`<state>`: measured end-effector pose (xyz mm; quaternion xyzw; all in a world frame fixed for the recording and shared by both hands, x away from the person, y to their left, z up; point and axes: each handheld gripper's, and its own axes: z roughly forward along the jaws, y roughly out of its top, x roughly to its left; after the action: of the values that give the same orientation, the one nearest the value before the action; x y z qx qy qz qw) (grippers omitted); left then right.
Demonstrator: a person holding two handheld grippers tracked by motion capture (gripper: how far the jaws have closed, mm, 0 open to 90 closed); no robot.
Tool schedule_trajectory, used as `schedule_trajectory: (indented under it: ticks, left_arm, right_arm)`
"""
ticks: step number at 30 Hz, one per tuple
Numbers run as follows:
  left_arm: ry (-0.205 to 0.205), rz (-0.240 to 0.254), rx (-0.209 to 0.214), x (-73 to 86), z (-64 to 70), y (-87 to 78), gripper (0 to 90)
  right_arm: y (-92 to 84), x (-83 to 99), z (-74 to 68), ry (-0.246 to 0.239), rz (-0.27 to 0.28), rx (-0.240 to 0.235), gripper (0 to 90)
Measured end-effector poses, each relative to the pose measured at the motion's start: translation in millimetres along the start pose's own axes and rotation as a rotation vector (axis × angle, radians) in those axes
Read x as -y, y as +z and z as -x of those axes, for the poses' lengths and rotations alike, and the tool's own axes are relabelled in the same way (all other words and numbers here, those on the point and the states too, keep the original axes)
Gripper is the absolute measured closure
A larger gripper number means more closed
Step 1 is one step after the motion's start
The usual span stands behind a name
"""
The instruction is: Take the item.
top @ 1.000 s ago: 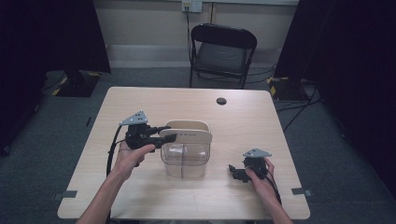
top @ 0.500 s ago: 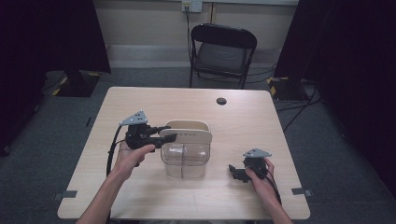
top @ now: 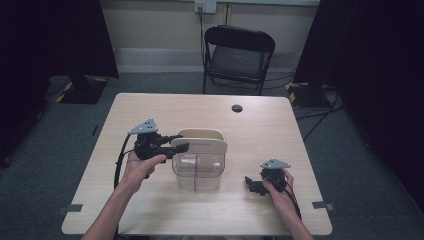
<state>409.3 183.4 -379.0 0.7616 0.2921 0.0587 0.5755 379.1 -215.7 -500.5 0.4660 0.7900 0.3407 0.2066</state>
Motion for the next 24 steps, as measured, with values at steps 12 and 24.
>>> schedule_trajectory:
  ticks: [12, 24]
  left_arm:
    - [0.005, -0.001, 0.002, 0.0, -0.2, -0.1, 52.3]
    - [0.005, -0.005, 0.000, -0.4, 0.5, 0.0, 52.5]
  right_arm:
    - [0.0, 0.0, 0.0, 0.000, 0.000, 0.000, 12.3]
    - [0.0, 0.0, 0.0, 0.001, 0.000, 0.000, 12.3]
